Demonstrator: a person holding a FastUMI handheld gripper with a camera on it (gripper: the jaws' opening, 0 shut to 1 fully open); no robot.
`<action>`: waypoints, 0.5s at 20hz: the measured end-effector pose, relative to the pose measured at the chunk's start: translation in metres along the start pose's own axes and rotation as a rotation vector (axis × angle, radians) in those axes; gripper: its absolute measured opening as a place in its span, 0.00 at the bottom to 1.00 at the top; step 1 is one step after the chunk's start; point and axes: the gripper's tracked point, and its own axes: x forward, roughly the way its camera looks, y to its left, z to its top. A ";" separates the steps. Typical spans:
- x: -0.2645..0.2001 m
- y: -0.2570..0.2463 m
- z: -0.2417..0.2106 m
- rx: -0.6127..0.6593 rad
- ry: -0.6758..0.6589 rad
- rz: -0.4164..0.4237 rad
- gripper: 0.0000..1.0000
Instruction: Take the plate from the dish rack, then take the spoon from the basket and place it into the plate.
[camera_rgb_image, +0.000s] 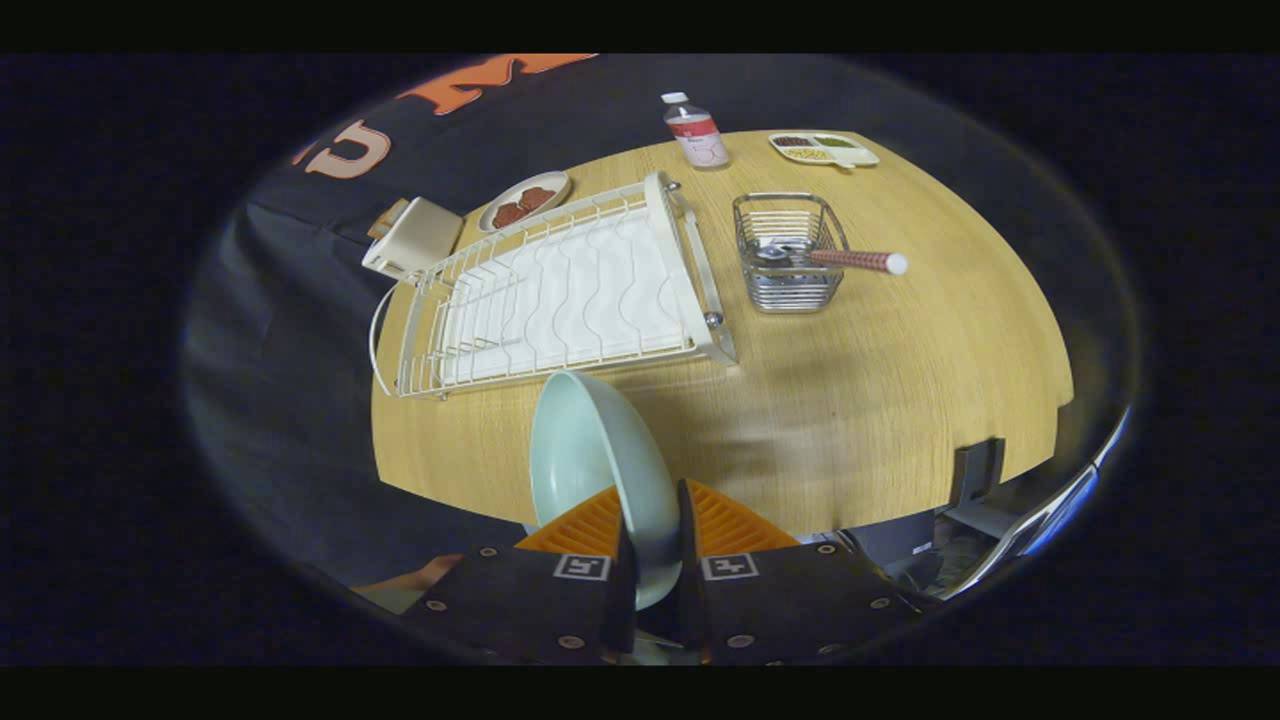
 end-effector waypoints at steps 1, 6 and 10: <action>0.007 0.000 -0.004 0.009 0.005 0.011 0.19; 0.036 0.003 -0.014 0.034 0.009 0.062 0.19; 0.051 -0.001 -0.006 0.070 -0.026 0.072 0.19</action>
